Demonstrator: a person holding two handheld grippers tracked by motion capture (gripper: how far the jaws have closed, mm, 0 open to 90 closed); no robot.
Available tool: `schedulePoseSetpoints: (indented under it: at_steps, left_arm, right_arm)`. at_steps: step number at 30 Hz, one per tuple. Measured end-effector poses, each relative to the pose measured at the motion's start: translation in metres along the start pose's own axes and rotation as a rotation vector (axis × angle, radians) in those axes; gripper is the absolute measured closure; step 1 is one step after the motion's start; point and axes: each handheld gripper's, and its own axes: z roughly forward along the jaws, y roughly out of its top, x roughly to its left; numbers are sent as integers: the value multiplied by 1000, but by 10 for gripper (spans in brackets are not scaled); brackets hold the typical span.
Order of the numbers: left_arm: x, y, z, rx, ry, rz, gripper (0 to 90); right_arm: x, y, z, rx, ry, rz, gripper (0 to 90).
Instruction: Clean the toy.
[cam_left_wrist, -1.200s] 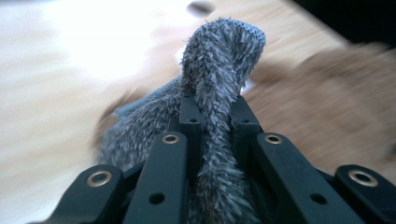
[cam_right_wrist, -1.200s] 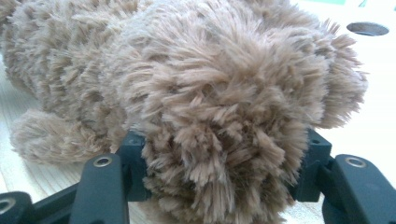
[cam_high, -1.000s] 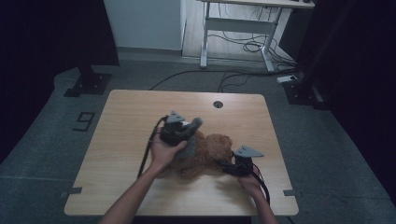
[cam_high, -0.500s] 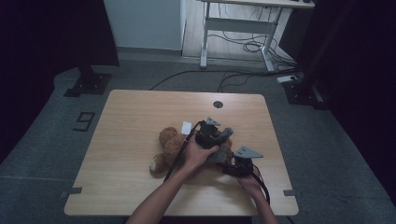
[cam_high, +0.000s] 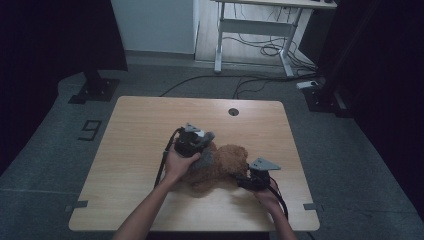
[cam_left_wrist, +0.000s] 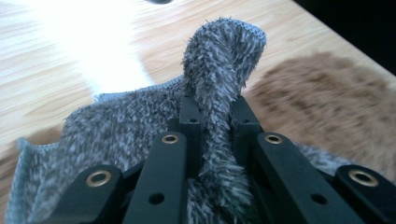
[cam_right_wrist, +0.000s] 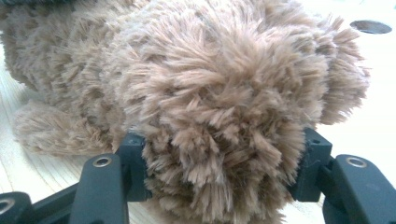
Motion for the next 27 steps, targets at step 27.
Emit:
schedulePoseSetpoints:
  at_steps: [27]
  left_arm:
    - [61, -56, -24, 67, -9, -162, 788]
  right_arm:
    - [3, 8, 12, -17, -51, -12, 409]
